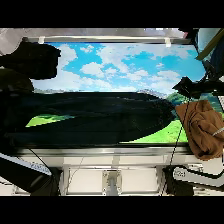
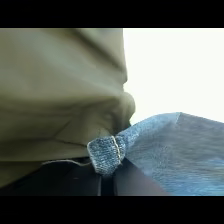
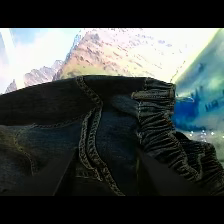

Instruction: Fold the clothes and pants, and hang the long-sleeved shirts on hangers.

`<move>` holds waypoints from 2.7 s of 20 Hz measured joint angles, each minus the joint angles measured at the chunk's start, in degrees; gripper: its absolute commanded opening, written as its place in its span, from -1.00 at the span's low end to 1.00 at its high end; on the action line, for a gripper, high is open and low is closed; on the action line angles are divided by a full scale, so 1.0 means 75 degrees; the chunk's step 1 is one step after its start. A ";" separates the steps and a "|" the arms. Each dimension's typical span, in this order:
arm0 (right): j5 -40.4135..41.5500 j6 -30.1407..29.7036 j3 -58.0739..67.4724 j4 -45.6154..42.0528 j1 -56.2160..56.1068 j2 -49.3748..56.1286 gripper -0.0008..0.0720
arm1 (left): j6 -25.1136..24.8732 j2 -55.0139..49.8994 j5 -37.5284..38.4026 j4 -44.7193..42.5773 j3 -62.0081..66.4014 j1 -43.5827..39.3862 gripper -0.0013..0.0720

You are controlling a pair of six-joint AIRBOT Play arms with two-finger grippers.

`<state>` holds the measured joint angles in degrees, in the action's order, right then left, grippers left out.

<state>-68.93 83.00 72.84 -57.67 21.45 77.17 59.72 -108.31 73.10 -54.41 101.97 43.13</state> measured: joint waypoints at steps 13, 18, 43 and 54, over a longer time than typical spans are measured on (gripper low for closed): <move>-0.0006 -0.0344 0.0000 -0.1137 0.0044 0.1236 0.36 | 0.0216 0.0589 0.0143 0.0350 0.0425 -0.0688 -0.90; 0.0341 -0.1387 0.0000 -0.0061 0.0044 0.2535 0.18 | 0.0545 0.0603 -0.0032 0.0353 0.0428 -0.1148 -0.90; 0.1003 -0.1547 0.1177 -0.0417 0.0589 0.1282 -0.86 | 0.1431 0.0874 -0.2393 -0.0230 0.0428 -0.2530 -0.90; 0.5913 0.0425 0.1166 0.0440 -0.0376 0.3383 -0.86 | 0.2177 0.0076 -0.4494 -0.0606 0.0428 -0.2783 -0.79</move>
<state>-24.58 86.19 81.58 -54.37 18.63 102.54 76.05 -107.74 39.40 -58.96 105.19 22.26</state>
